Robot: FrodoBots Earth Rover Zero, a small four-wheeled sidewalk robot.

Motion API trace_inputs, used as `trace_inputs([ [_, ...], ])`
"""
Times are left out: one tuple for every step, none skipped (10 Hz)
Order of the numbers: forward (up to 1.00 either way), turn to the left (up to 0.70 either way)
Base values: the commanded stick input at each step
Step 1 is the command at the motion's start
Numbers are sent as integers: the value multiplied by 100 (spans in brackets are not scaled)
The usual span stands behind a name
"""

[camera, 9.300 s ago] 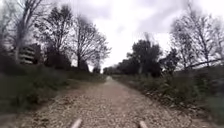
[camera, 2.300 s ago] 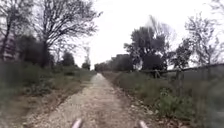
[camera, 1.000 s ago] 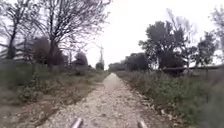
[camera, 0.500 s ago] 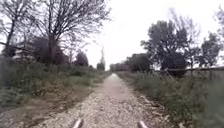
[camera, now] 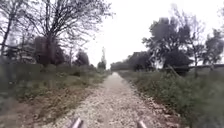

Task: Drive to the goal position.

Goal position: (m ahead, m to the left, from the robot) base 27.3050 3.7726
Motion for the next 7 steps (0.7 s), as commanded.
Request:
trace_inputs([
  [63,-23],
  [63,-30],
  [63,-32],
  [63,-32],
  [63,-32],
  [63,-32],
  [63,-32],
])
